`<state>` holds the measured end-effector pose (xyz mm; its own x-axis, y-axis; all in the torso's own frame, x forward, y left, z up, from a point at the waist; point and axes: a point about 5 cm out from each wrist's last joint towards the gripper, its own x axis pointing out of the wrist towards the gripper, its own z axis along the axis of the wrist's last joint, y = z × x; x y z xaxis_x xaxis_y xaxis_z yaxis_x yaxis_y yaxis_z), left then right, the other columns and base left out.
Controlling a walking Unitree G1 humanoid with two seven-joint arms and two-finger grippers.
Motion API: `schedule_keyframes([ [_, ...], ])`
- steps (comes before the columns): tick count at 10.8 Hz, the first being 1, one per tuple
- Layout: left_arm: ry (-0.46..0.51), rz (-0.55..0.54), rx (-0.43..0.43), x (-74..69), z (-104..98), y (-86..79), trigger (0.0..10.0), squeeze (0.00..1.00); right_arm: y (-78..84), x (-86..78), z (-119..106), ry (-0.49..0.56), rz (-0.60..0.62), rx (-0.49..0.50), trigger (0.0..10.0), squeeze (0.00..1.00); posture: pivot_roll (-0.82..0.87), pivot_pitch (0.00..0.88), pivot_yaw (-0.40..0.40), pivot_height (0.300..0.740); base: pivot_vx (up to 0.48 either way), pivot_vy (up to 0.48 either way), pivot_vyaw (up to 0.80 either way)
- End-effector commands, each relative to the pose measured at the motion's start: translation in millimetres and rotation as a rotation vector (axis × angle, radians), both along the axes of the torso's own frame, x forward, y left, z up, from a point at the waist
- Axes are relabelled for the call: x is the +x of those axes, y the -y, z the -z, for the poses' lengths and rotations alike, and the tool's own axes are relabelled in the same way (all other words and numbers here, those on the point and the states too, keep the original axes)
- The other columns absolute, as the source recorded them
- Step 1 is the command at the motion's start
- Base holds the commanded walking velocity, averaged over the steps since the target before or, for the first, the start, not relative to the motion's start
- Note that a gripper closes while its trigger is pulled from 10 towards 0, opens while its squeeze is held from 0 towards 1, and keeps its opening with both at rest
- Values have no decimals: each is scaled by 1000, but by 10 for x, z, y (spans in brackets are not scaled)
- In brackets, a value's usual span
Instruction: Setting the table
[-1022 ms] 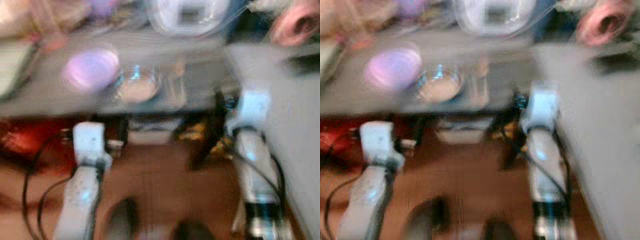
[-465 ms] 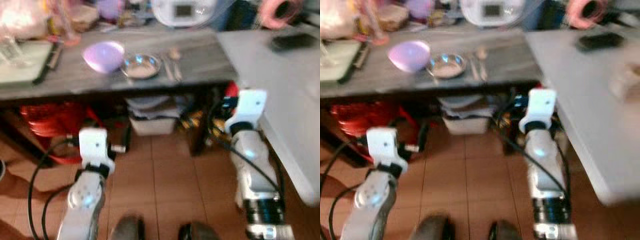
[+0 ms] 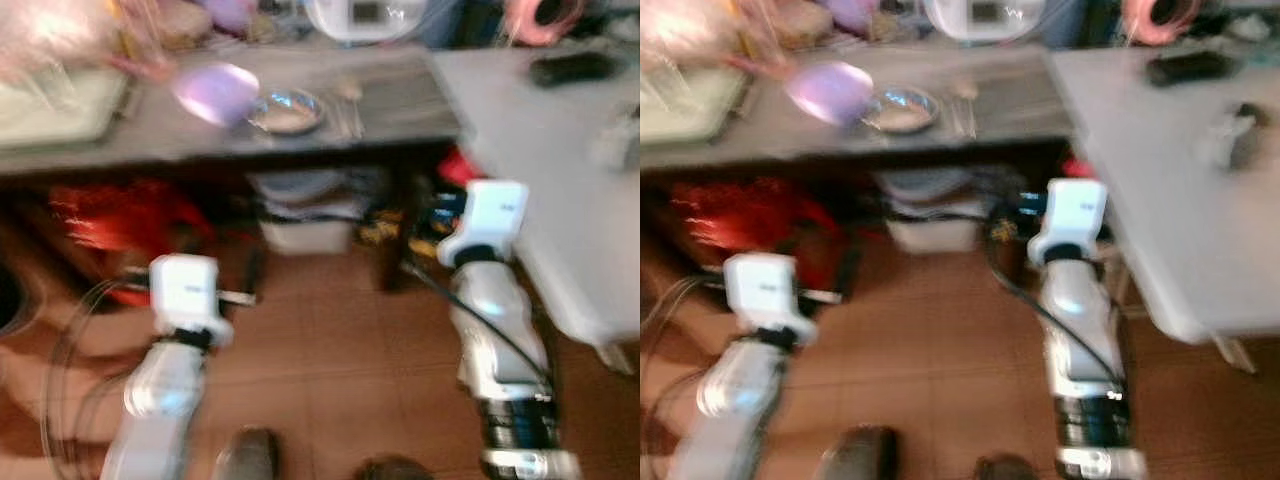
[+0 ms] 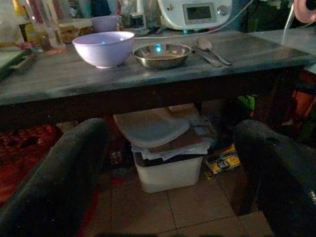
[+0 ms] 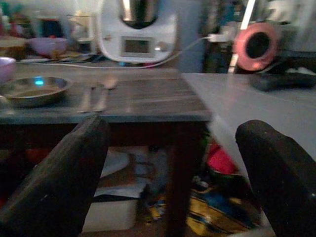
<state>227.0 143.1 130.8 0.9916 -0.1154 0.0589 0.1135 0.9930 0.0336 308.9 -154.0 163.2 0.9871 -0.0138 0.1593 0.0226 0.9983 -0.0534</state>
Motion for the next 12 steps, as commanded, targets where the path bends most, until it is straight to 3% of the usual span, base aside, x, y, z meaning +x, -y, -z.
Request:
schedule_keyframes([
  [1, 3, 24, -11, -8, -14, 49, 10000, 0, 67, -8, -25, 8, 17, -12, 10000, 0, 71, 133, 28, 740, 0, -480, 0],
  [7, 2, 30, 10, -2, -17, 45, 10000, 0, 56, -15, -38, 10, 12, -16, 10000, 0, 69, 143, 29, 740, 0, -467, 0],
  [12, 13, 48, 20, 0, -41, 49, 10000, 0, 35, 3, -60, 19, 7, -15, 10000, 0, 76, 144, 36, 740, 354, -314, 0],
])
